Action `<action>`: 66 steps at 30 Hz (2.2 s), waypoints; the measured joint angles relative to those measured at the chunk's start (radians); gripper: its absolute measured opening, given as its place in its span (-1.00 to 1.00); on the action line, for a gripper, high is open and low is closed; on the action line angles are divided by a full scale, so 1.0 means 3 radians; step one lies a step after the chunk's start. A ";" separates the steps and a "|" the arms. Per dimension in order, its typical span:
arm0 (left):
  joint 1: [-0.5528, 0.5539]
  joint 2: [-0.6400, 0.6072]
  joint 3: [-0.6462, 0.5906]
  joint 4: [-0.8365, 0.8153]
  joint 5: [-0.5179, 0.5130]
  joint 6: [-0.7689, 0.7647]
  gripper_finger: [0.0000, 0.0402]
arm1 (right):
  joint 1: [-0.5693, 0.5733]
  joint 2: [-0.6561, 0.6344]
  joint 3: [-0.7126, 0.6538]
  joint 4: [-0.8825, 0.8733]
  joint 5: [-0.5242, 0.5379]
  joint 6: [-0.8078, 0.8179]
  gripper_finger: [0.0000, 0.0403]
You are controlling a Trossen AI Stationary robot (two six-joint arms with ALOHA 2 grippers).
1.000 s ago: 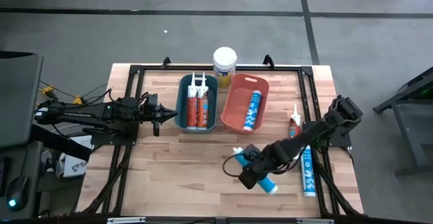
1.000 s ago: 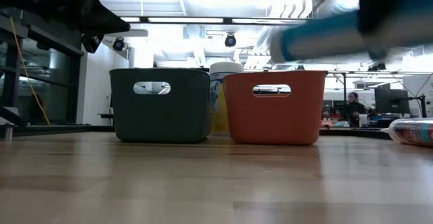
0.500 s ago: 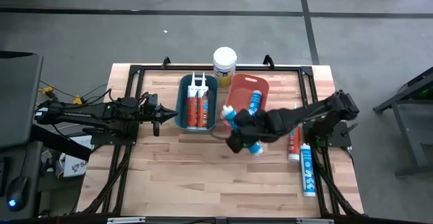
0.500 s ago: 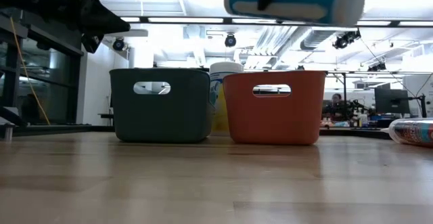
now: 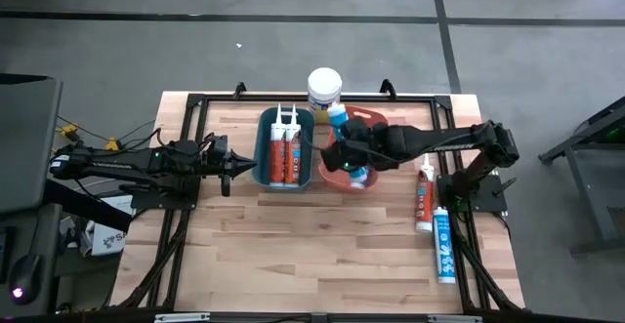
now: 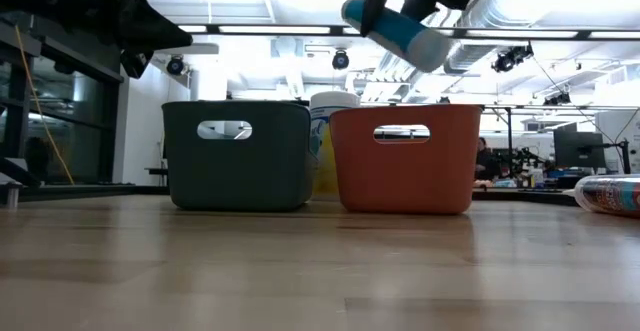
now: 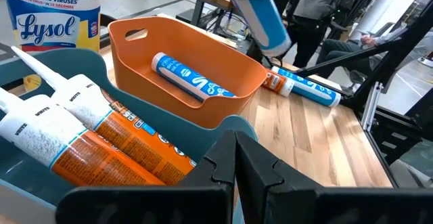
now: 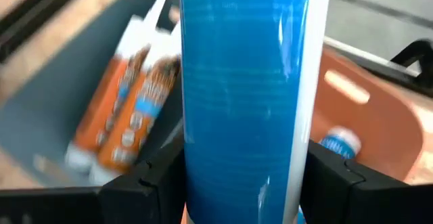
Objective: Pick & place silicon tubes, Sealant and Lysol wipes
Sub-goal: Put the top blue sealant into the orange bin
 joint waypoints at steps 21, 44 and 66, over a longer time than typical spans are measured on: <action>0.0000 0.0000 0.0001 -0.0001 0.0000 0.0000 -1.00 | -0.0595 -0.0403 -0.1360 0.1266 -0.0212 0.0738 0.03; 0.0000 0.0001 0.0001 -0.0001 0.0000 0.0000 -1.00 | -0.0857 -0.0352 -0.1377 0.1330 -0.0824 0.0761 0.03; -0.0001 0.0001 0.0001 -0.0001 0.0001 0.0000 -1.00 | -0.0856 -0.0342 -0.1967 0.1882 -0.1084 0.1135 0.03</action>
